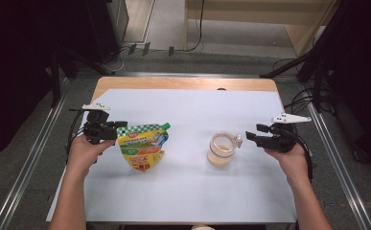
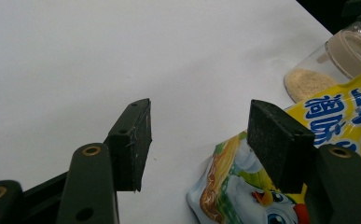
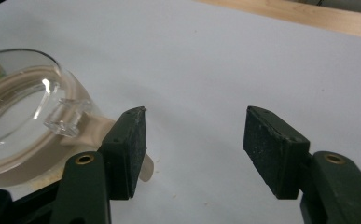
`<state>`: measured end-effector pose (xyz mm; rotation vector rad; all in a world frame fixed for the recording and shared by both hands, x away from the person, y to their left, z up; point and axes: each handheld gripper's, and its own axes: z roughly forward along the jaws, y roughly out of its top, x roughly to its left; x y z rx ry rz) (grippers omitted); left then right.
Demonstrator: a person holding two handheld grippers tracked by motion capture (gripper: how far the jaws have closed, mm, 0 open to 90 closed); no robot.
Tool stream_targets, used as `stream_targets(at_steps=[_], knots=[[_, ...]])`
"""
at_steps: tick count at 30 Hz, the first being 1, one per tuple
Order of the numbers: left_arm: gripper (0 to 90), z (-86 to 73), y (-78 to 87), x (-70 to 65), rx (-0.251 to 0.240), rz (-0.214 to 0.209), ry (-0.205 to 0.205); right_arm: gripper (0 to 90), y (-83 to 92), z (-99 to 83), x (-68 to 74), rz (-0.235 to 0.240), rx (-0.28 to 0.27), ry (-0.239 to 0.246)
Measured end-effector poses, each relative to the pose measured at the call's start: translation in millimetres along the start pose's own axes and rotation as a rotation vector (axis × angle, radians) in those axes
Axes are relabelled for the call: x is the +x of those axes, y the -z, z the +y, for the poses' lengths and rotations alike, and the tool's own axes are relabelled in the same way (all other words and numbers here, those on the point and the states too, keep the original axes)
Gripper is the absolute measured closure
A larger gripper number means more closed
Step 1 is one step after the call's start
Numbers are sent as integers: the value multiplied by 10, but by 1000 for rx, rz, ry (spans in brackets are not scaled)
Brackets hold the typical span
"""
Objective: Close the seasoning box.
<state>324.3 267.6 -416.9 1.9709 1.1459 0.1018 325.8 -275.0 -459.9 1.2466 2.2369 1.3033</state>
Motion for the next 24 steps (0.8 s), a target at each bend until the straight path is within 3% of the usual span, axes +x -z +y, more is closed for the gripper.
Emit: stream_targets(at_steps=[8,13,24], knots=[[410,-5,4,12,-4,2,7,336,-68,-97,-72,-38,13,-20],[408,-7,-4,20,-8,16,32,317,-86,-125,-102,-57,11,-40],[339,-26,-15,56,-33,25,84,305,-120,-146,-99,-69,22,-30]])
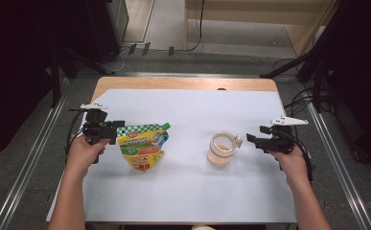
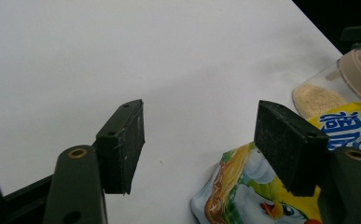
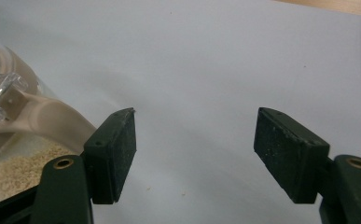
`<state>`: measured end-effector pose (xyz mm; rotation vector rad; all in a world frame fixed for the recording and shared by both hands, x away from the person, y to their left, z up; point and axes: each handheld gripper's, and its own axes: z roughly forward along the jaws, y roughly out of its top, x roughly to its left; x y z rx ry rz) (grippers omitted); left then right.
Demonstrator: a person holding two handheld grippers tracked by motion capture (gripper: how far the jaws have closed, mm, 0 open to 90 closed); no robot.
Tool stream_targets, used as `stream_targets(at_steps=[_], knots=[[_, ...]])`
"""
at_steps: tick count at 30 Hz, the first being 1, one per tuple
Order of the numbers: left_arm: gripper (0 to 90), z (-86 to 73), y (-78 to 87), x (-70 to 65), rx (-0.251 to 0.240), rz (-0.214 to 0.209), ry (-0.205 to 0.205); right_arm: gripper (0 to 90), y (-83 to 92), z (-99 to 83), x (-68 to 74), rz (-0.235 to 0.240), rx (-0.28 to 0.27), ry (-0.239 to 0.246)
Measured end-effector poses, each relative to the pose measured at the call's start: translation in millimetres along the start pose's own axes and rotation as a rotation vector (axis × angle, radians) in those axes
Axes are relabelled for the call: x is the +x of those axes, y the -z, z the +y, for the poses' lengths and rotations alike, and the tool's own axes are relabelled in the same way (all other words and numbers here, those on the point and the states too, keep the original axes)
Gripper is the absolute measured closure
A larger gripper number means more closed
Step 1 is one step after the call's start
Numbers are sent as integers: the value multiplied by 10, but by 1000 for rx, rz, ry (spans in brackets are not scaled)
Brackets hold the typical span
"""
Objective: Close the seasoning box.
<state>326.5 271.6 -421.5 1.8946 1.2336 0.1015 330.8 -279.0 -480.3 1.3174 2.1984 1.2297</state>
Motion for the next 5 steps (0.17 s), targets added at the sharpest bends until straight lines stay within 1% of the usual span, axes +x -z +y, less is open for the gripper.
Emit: stream_targets(at_steps=[1,3,5], knots=[[325,-4,-1,5,-6,2,1,299,-2,-2,-1,0,1,3],[292,-15,-9,16,-39,21,-3,280,-7,-12,0,-7,2,16],[248,-25,-9,34,-50,8,-12,244,-18,-24,-8,-3,6,26]])
